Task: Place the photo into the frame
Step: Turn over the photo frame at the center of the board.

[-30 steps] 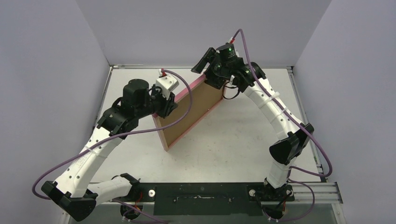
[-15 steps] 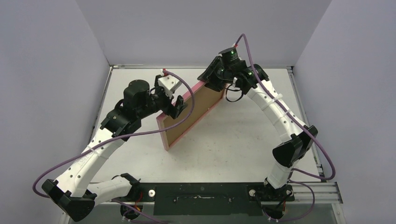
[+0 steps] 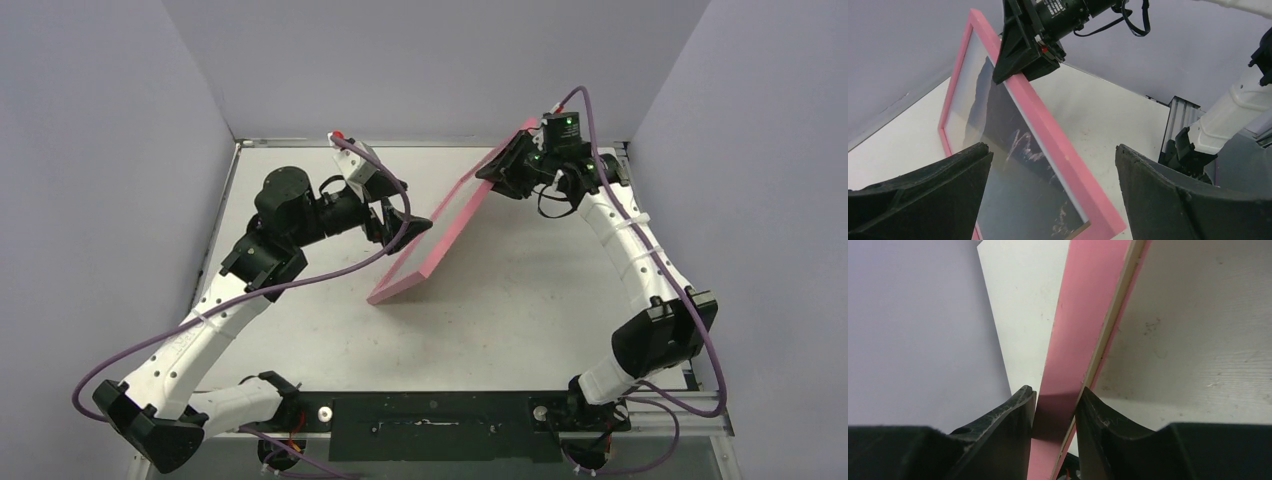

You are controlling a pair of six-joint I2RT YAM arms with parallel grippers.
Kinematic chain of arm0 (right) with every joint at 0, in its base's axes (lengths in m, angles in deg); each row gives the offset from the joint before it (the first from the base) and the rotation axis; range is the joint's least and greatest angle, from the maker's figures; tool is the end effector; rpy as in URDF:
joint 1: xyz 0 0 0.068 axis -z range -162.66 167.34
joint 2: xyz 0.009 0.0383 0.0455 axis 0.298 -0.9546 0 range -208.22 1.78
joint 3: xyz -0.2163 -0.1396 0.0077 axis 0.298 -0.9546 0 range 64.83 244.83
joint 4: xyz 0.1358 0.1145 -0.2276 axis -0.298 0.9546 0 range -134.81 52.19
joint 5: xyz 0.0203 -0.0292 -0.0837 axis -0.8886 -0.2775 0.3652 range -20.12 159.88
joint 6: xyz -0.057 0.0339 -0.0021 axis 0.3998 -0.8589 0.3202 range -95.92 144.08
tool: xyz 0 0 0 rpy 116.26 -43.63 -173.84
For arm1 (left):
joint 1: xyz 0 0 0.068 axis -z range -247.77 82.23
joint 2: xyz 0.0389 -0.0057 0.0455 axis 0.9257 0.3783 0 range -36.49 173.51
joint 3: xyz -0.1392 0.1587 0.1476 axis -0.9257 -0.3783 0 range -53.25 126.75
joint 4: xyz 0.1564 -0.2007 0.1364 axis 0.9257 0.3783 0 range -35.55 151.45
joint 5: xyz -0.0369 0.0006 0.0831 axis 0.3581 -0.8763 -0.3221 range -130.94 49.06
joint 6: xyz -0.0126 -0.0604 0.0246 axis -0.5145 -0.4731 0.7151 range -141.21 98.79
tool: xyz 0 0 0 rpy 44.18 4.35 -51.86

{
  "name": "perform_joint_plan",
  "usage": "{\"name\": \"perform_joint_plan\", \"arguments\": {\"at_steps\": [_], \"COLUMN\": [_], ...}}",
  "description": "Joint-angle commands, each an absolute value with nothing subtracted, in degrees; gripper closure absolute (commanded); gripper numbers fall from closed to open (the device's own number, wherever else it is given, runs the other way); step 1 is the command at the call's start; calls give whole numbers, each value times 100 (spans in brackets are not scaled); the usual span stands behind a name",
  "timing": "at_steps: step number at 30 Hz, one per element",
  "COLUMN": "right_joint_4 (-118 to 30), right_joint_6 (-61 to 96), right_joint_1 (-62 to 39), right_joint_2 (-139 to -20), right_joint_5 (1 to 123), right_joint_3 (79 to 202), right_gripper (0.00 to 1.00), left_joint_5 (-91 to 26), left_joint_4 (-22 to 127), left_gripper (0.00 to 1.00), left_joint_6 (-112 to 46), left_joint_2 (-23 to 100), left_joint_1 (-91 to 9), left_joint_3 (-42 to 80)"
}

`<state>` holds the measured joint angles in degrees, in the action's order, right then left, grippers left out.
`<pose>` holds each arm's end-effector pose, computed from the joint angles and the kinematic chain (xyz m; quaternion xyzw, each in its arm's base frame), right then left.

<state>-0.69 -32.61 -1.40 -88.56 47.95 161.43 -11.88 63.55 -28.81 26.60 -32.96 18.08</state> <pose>0.3575 0.1419 0.3758 0.2077 0.8611 0.3990 0.2368 0.2235 -0.1867 0.4316 0.3334 0.6288 -0.4123 0.5687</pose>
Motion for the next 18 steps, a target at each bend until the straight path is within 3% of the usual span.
{"name": "perform_joint_plan", "arguments": {"at_steps": [1,9,18], "right_joint_4": [-1079,-2562,-3914], "right_joint_6": [-2552,-2458,-2221], "right_joint_1": [205,402,406], "right_joint_2": [-8535,-8370,-8783], "right_joint_5": [4079,3201,2651], "right_joint_3": [15480,14125,12732], "right_gripper": [79,77,75], "left_joint_5": [-1466,-1836,-1988], "left_joint_4": [6002,6696,7650], "left_gripper": [7,7,11], "left_joint_6": [-3180,-4323,-4118], "left_joint_2": [2884,3914,5420], "left_joint_1": [-3425,-4768,-6028], "left_joint_3": [1715,1654,1651]}}
